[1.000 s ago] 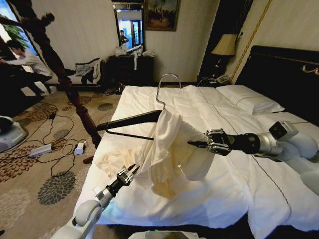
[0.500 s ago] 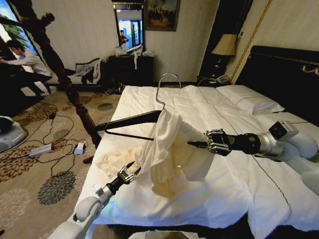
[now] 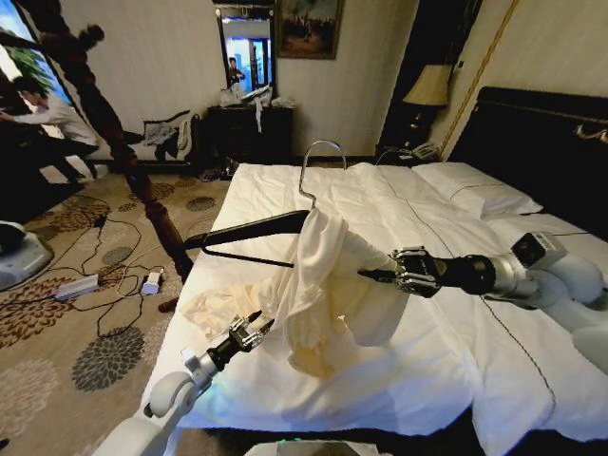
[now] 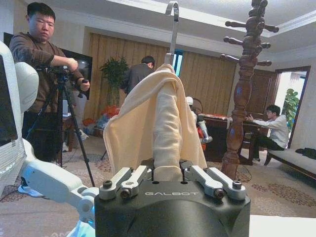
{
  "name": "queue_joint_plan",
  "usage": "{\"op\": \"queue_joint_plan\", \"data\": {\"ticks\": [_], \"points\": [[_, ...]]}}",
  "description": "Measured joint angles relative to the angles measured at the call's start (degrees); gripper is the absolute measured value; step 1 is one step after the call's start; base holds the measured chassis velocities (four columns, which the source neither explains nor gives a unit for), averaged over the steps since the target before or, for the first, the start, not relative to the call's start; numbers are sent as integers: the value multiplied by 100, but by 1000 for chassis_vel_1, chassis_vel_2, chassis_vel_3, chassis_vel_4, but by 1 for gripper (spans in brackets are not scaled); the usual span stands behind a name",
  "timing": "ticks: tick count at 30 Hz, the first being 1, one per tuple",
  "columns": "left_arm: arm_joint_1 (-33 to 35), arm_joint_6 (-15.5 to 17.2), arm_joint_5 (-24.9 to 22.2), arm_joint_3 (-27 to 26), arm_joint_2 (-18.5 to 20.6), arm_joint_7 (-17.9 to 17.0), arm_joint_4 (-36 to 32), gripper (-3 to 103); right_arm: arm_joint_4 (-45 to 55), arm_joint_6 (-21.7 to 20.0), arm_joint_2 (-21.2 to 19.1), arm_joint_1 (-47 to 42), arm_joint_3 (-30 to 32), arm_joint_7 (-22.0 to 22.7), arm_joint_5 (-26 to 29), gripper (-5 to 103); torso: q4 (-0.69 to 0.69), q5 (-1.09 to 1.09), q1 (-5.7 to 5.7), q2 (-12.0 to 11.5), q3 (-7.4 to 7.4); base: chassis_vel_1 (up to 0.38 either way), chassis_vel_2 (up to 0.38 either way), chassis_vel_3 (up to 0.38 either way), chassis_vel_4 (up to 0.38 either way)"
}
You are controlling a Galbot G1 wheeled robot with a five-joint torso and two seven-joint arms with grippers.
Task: Pick up the clothes from the bed and hang them on the clothes hanger.
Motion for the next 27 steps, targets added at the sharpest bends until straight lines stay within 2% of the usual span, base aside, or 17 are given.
{"op": "queue_joint_plan", "data": {"ticks": [1,6,9,11,15,16,19,27], "points": [[-15,4,16,8,-3,0,7,57,-2,0,0,0,-2,0,-1,22,0,0,-1,0,0,0,0,0,0],[-56,11,121,22,-34,-5,34,53,-6,0,8,-5,-6,0,-7,22,0,0,0,0,0,0,0,0,0],[-53,10,141,18,-64,-19,12,40,-9,0,3,-4,-7,0,-10,22,0,0,0,0,0,0,0,0,0],[-47,10,141,9,-65,-20,-1,40,-12,0,2,-2,-7,1,-10,22,0,0,-1,0,0,0,0,0,0],[21,10,113,-83,-51,-23,-69,18,-16,0,9,1,-7,5,-9,22,0,0,0,0,0,0,0,0,0],[21,10,113,-83,-51,-23,-69,18,-16,0,9,1,-7,5,-9,22,0,0,0,0,0,0,0,0,0],[57,11,49,-158,-40,-16,-103,3,-17,0,26,1,-7,7,-12,22,0,0,0,0,0,0,0,0,0],[91,36,-315,-394,-68,-4,-230,0,-21,29,61,-5,10,46,-13,22,0,-1,-1,0,0,0,0,0,0]]}}
